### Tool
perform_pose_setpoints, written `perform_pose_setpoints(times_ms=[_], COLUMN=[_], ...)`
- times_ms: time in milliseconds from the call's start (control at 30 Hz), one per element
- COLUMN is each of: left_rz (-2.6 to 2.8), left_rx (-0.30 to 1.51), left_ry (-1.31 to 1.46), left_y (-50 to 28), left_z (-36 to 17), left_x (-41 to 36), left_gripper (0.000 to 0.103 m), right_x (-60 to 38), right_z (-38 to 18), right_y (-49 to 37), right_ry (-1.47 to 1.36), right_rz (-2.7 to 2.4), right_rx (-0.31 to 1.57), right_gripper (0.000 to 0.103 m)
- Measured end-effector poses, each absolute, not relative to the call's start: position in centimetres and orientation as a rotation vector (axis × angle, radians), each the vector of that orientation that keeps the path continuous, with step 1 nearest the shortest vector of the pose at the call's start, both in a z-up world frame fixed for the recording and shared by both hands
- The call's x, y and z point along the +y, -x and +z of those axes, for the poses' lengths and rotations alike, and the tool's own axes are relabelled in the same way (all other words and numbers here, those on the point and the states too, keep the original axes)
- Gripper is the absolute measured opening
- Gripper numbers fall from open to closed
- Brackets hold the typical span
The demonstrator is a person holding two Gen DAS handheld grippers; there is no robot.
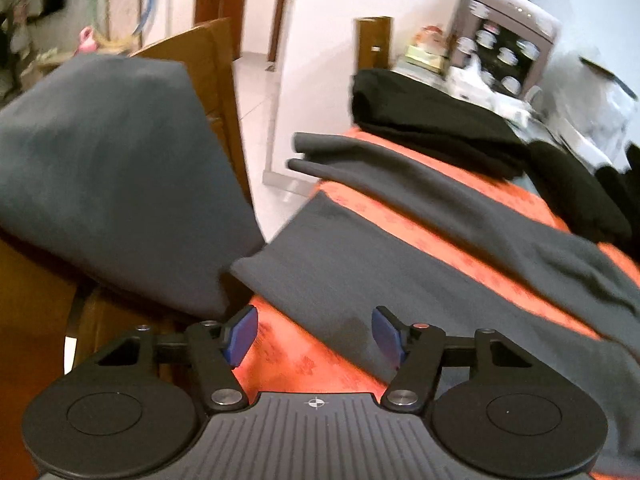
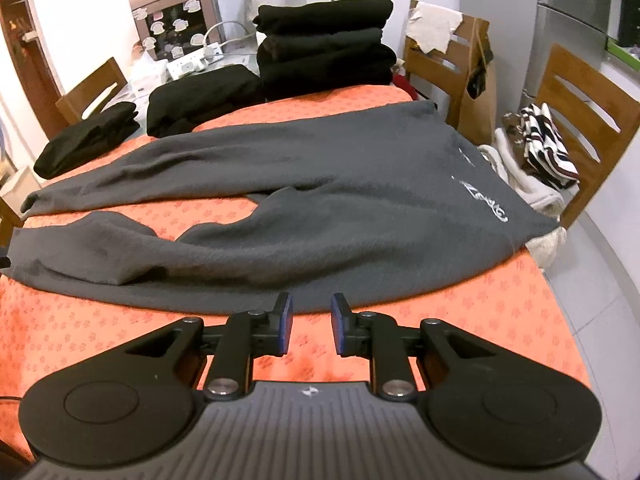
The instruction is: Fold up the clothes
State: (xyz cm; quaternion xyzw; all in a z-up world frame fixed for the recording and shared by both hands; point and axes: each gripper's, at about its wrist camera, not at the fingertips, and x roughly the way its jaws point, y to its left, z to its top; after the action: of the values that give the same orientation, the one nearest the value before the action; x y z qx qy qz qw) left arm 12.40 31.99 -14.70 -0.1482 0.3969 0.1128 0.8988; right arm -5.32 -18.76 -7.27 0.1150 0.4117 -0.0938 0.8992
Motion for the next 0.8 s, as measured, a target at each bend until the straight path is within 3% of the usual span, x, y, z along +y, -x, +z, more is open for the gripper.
perform_pose_setpoints(times_ms=[433,567,633,667,700,800], left_rz=[0.274,0.290,0.293,0.296,0.299,0.311], left_rx=[0.806,0.780,0.762,0.753,0.741,0.703], left_ry=[0.402,0.422,0.419,0.419,0.417,0.408], left_y=[-15.2,-15.2,-15.0,-14.9,-14.7,-13.8], left_z=[-16.7,-16.4,-16.1,-15.9,-15.6,-14.2], left_x=[34.9,34.9,34.8,34.8,34.9,34.9], left_gripper=[0.065,0.047,0.028,0.012,0.005,0.004], right_x=[-16.0,-15.9,-15.7,-15.6,-15.6,-15.5], right_z=[-7.0,-7.1,-7.1,-7.1,-7.0,-6.9], right_y=[7.6,7.7,7.5,7.4,7.3,6.9], right_ry=[-0.243,-0.245,-0.240,-0.237,-0.234,-0.222], right_rz=[-0.238,-0.239,-0.236,-0.233,-0.229,-0.217], right_rx=[0.844,0.852,0.855,0.856,0.855,0.854], right_gripper=[0.024,0.024,0.024,0.024,0.024,0.025])
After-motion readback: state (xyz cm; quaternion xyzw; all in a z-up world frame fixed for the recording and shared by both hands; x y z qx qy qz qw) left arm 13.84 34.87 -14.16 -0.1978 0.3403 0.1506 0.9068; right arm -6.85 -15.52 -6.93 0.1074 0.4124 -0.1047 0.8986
